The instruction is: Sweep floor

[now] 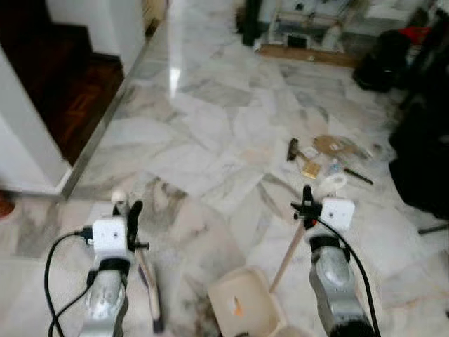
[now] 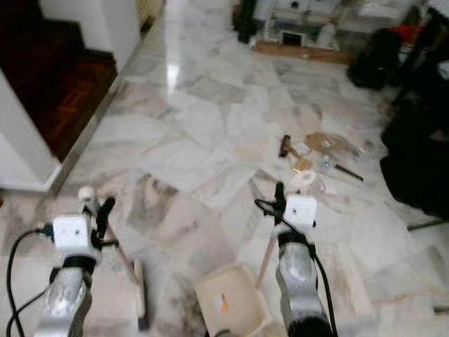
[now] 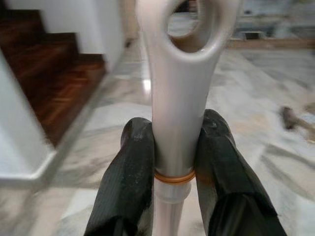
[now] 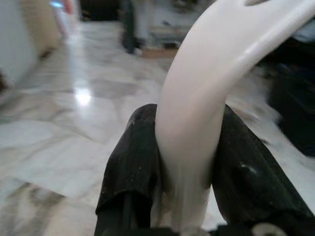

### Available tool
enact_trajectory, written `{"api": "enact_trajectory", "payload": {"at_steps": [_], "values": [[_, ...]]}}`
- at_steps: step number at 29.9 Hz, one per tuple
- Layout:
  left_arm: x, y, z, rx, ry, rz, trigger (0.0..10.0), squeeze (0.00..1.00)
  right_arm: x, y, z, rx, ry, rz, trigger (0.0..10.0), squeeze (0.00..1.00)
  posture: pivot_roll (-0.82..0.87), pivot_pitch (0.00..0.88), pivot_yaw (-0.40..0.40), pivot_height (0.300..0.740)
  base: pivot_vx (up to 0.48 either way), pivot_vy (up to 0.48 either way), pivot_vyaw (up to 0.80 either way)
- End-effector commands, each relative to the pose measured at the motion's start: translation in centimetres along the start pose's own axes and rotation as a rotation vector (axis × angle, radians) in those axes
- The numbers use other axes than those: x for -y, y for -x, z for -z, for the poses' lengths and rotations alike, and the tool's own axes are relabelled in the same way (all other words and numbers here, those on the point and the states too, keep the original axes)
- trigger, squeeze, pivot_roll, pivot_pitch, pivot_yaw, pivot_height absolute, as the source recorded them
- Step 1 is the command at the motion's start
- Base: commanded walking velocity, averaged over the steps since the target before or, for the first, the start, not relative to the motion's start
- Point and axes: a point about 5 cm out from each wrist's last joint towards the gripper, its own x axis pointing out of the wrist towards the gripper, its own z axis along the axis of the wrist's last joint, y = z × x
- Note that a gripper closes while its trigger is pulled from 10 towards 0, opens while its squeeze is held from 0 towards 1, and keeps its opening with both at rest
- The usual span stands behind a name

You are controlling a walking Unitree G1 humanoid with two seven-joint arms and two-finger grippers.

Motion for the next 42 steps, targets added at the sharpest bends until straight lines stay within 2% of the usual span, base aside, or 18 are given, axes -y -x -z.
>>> {"api": "enact_trajectory", "payload": {"at_steps": [1, 23, 42], "values": [[0.41, 0.16, 0.19, -0.008, 0.005, 0.018, 10.0, 0.0, 0.17, -0.34, -0.71, 0.032, 0.006, 0.002, 10.0, 0.0, -0.03, 0.115, -0.058, 0.74, 0.0, 0.0, -0.79], [0.77, 0.02, 0.22, -0.005, 0.013, 0.015, 10.0, 0.0, 0.44, -0.48, -0.92, 0.039, 0.016, 0.003, 10.0, 0.0, -0.04, 0.13, -0.073, 0.74, 0.0, 0.0, -0.79], [1.31, -0.32, 0.15, -0.008, 0.025, 0.023, 10.0, 0.0, 0.18, -0.73, -1.6, 0.064, 0.021, -0.019, 10.0, 0.0, -0.06, 0.152, -0.088, 0.74, 0.03, 0.0, 0.0]]}}
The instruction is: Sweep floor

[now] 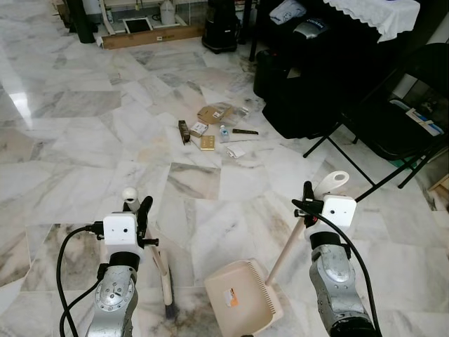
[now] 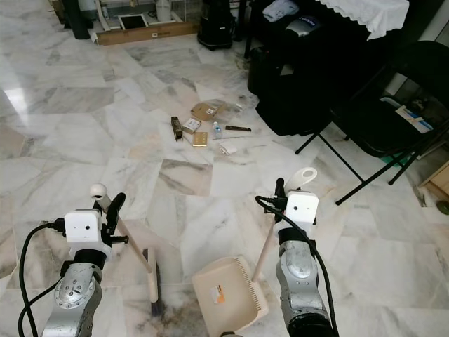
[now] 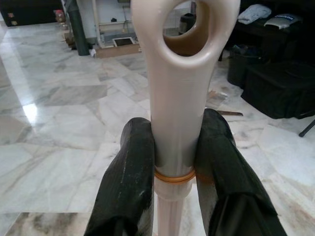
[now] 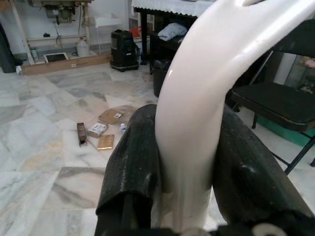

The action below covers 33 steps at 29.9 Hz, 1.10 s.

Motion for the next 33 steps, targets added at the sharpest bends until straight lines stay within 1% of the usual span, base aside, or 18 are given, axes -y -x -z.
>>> {"api": "enact_trajectory", "payload": {"at_steps": [1, 10, 20, 33], "values": [[0.12, -0.14, -0.04, -0.002, 0.0, 0.001, 10.0, 0.0, 0.11, -0.33, -0.82, 0.033, 0.009, -0.003, 10.0, 0.0, -0.06, 0.152, -0.086, 0.74, 0.319, 0.0, 0.0], [-0.52, -0.62, -0.23, 0.004, -0.011, -0.006, 10.0, 0.0, -0.37, -0.49, -0.8, 0.031, 0.0, -0.012, 10.0, 0.0, -0.04, 0.13, -0.073, 0.74, 0.36, 0.0, 0.0], [0.06, -0.7, -0.21, 0.006, -0.002, 0.017, 10.0, 0.0, -0.14, -0.41, -0.8, 0.036, 0.004, -0.002, 10.0, 0.0, -0.05, 0.111, -0.064, 0.74, 0.408, 0.0, 0.0], [0.25, -0.76, -0.11, 0.003, 0.002, 0.021, 10.0, 0.0, -0.11, -0.35, -0.76, 0.035, 0.008, -0.004, 10.0, 0.0, -0.05, 0.112, -0.068, 0.74, 0.408, 0.0, 0.0]]}}
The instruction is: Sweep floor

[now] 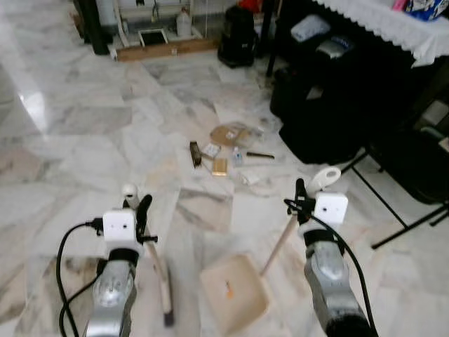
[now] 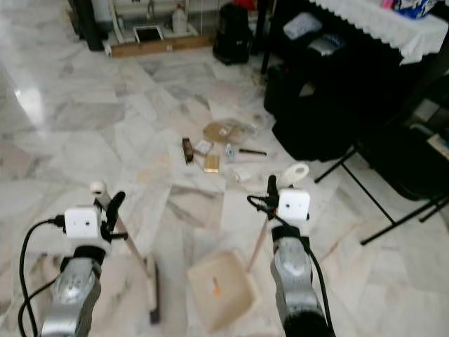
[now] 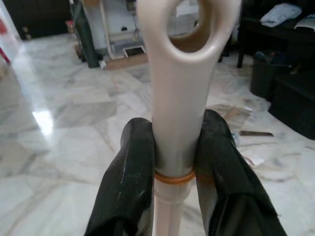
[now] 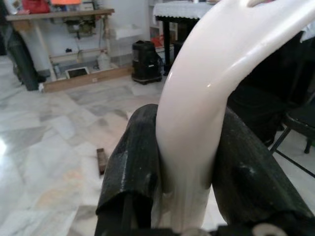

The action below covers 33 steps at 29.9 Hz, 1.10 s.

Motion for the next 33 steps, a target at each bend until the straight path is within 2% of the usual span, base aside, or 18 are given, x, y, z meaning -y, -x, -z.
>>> {"api": "enact_trajectory", "payload": {"at_steps": [1, 33], "values": [[0.57, 0.0, -0.2, 0.011, 0.016, 0.014, 10.0, 0.0, 1.03, -0.1, -0.34, 0.017, 0.036, 0.025, 10.0, 0.0, -0.05, 0.112, -0.068, 0.74, 0.409, 0.0, 0.0], [0.54, -0.02, -0.12, 0.003, 0.017, 0.013, 10.0, 0.0, 0.95, -0.02, -0.26, 0.008, 0.029, 0.028, 10.0, 0.0, -0.05, 0.134, -0.065, 0.74, 0.405, 0.0, 0.0]]}}
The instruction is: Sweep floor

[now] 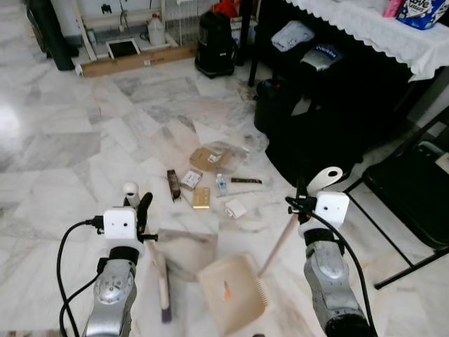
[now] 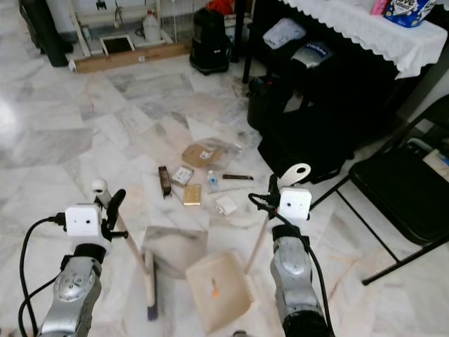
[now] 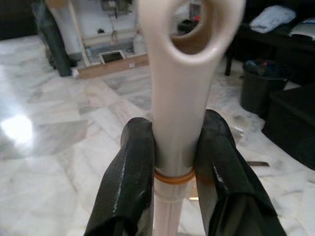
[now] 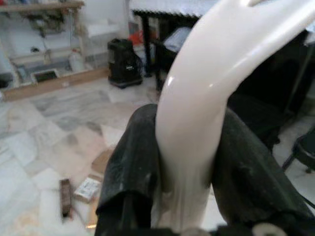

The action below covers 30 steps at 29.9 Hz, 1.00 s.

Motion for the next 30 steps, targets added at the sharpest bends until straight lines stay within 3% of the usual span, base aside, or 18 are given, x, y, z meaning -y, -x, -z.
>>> {"api": "enact_trajectory", "payload": {"at_steps": [1, 6, 11, 30], "values": [[-0.24, -0.04, -0.19, 0.007, 0.0, -0.002, 10.0, 0.0, 0.18, -0.34, -0.77, 0.036, 0.017, 0.002, 10.0, 0.0, -0.05, 0.135, -0.065, 0.74, 0.394, 0.0, 0.0], [-0.32, -0.02, -0.17, 0.006, -0.002, -0.004, 10.0, 0.0, 0.01, -0.34, -0.81, 0.039, 0.04, -0.009, 10.0, 0.0, -0.05, 0.136, -0.066, 0.74, 0.395, 0.0, 0.0], [-0.29, -0.02, -0.14, 0.005, -0.004, -0.002, 10.0, 0.0, -0.13, -0.29, -0.81, 0.041, 0.022, -0.013, 10.0, 0.0, -0.05, 0.137, -0.065, 0.74, 0.395, 0.0, 0.72], [-0.13, 0.03, -0.06, 0.001, -0.003, -0.002, 10.0, 0.0, 0.01, -0.29, -0.78, 0.035, 0.02, -0.01, 10.0, 0.0, -0.05, 0.139, -0.072, 0.74, 0.385, 0.0, 0.0]]}}
